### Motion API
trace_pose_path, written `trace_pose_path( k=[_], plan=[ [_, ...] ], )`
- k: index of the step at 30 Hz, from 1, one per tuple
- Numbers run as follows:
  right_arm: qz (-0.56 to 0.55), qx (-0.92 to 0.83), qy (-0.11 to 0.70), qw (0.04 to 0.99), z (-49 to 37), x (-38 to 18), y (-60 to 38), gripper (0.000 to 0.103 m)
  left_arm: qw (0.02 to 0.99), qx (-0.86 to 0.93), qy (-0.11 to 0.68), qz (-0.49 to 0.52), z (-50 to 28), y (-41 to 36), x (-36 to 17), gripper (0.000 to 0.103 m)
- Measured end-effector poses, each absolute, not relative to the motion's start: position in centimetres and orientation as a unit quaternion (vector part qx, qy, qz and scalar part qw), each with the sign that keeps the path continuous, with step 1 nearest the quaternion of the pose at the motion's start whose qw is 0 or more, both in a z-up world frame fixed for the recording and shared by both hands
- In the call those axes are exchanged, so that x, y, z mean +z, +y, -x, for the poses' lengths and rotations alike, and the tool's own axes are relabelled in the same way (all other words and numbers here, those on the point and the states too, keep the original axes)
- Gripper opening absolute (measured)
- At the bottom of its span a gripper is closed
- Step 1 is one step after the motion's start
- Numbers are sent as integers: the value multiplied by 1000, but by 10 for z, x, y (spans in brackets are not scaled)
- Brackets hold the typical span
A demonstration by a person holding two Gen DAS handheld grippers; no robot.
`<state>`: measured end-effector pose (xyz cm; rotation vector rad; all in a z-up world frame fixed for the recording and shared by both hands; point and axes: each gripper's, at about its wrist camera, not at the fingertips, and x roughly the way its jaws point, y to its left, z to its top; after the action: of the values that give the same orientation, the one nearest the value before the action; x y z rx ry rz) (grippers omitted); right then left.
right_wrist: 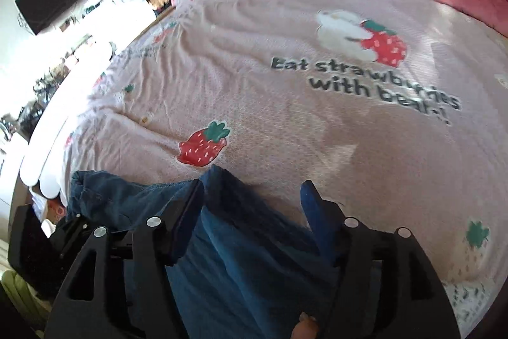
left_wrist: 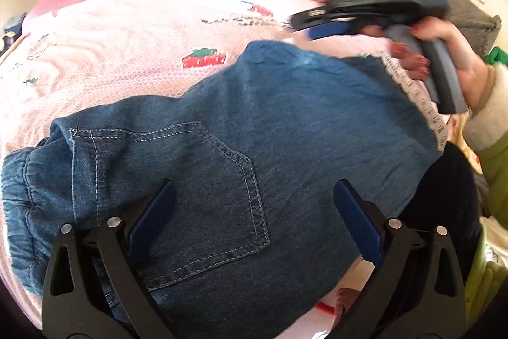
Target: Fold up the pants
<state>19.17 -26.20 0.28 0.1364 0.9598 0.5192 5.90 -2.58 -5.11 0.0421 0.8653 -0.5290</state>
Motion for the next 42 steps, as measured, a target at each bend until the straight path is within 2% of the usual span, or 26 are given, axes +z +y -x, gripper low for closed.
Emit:
trace_pose_path(
  k=[3, 6, 9, 13, 14, 15, 17, 21, 28, 32, 36, 39, 42],
  plan=[
    [-113, 198, 414, 881, -157, 23, -331, 72, 876, -281, 393, 5, -54, -24, -42, 93],
    [-131, 135, 400, 897, -139, 25, -385, 74, 872, -314, 375, 7, -45, -34, -34, 93],
    [-175, 105, 428, 880, -141, 7, -419, 74, 861, -335, 382, -21, -38, -58, -39, 93],
    [-199, 115, 460, 858, -151, -21, -417, 72, 853, -335, 399, -39, -35, -78, -50, 93],
    [-201, 115, 468, 853, -154, -28, -414, 63, 851, -333, 404, -41, -37, -83, -53, 93],
    [-189, 105, 475, 853, -155, -35, -411, 26, 850, -331, 406, -46, -36, -84, -55, 93],
    [-171, 91, 466, 863, -147, -38, -413, 20, 850, -328, 408, -56, -36, -84, -58, 93],
    [-151, 49, 435, 886, -129, -29, -435, 19, 848, -331, 411, -57, -37, -82, -62, 93],
    [-154, 46, 443, 882, -134, -48, -440, 28, 846, -336, 411, -58, -39, -81, -64, 93],
    [-139, 25, 418, 897, -112, -31, -444, 48, 846, -339, 408, -60, -39, -81, -64, 93],
    [-87, 23, 376, 922, -65, -1, -428, 61, 849, -339, 401, -59, -37, -79, -59, 93],
    [-55, 45, 353, 933, -26, 16, -410, 64, 859, -338, 383, -36, -36, -66, -44, 93],
    [-35, 79, 367, 926, -4, 15, -391, 68, 881, -282, 379, -25, -40, -45, -30, 93]
  ],
)
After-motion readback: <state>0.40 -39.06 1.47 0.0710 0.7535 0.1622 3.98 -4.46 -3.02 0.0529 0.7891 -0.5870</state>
